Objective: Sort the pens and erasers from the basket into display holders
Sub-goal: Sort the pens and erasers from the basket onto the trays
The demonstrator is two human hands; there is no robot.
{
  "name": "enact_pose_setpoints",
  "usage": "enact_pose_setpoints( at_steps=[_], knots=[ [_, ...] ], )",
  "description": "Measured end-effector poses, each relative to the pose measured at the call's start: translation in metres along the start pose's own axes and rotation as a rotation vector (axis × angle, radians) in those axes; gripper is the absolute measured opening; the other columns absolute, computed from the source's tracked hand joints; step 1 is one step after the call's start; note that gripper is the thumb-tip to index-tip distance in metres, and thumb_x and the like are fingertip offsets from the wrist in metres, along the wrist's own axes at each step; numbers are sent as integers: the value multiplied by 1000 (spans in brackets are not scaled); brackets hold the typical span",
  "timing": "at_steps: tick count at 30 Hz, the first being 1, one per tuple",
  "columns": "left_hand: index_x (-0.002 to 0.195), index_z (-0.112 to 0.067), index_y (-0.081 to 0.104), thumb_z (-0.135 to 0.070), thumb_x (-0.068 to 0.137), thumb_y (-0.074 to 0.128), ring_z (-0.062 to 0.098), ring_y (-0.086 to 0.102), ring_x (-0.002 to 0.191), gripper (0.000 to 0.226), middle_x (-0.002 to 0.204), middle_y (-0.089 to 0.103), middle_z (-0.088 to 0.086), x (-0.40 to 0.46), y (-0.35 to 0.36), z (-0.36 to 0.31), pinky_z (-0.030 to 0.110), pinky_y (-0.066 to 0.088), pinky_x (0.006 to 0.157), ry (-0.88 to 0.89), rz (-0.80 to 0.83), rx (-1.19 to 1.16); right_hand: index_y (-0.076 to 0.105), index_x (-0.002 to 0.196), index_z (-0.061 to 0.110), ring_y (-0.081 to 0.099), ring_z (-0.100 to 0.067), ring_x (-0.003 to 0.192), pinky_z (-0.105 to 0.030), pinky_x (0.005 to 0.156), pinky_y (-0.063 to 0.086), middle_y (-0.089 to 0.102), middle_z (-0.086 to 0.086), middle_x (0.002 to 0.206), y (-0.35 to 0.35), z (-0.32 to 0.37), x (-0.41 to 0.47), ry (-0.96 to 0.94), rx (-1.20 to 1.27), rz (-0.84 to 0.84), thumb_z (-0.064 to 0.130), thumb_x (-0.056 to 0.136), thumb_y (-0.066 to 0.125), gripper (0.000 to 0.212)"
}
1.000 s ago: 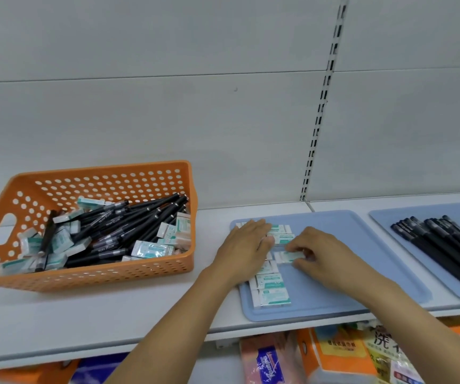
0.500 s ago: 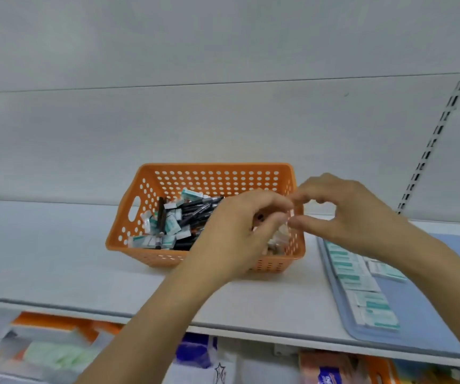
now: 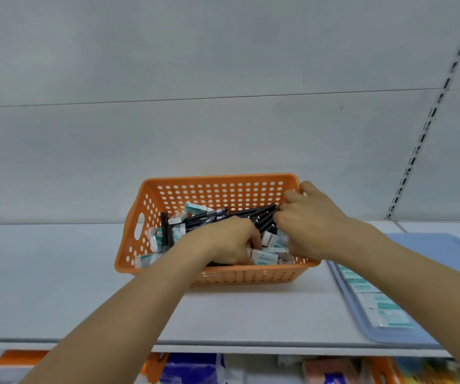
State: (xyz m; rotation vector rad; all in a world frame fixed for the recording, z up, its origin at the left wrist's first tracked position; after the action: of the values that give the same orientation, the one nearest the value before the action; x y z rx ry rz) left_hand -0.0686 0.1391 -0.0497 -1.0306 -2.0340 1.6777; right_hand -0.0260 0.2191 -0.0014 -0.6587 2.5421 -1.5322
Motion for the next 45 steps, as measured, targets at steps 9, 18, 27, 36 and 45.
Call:
enact_pose_setpoints(
  at_steps=[9,18,27,36,45],
  knots=[
    [105,-27,69,-29,79,77,10,63,90,28,104,69,-7,2,5,-4,32,55,79,96,-2,60,61,92,22,54,-20,90,-34,81,30,67,4,91,-2,11,14,7,-47,11,14,84,61,11],
    [90,-18,74,-21,79,74,14,66,73,12,81,72,-4,-8,-6,3,39,57,67,68,-74,-60,58,113,32,53,-15,95,-30,71,34,61,10,104,-32,-44,-25,306,484,-290,31,91,54,23],
    [102,-25,71,-36,80,77,8,65,83,25,96,71,-11,0,1,5,38,57,77,13,-19,-8,71,95,28,40,-1,49,-9,48,38,71,9,88,13,-94,-76,563,1380,-397,22,85,73,12],
    [92,-27,74,-40,78,78,5,67,74,19,86,71,-13,-5,-9,4,26,55,62,0,-103,-210,71,97,21,50,-7,51,-16,44,39,69,12,68,31,-77,-78,527,1617,-275,13,87,70,13],
    [111,-6,61,-12,96,56,27,73,87,17,90,75,13,-15,-25,-26,32,60,67,8,-386,-1553,69,107,8,58,-15,62,-23,49,48,68,-8,86,59,-75,-87,495,2219,-184,7,85,64,23]
  ],
)
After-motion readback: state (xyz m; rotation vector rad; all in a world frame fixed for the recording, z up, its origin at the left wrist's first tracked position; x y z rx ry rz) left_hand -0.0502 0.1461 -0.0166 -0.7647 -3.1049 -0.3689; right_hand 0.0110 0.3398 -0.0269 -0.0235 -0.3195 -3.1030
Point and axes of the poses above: each hand's wrist, its own x-axis towards the middle knuckle, its own y-axis out of the palm, z = x × y, the point moved 8 cm from there along x, towards the middle knuckle
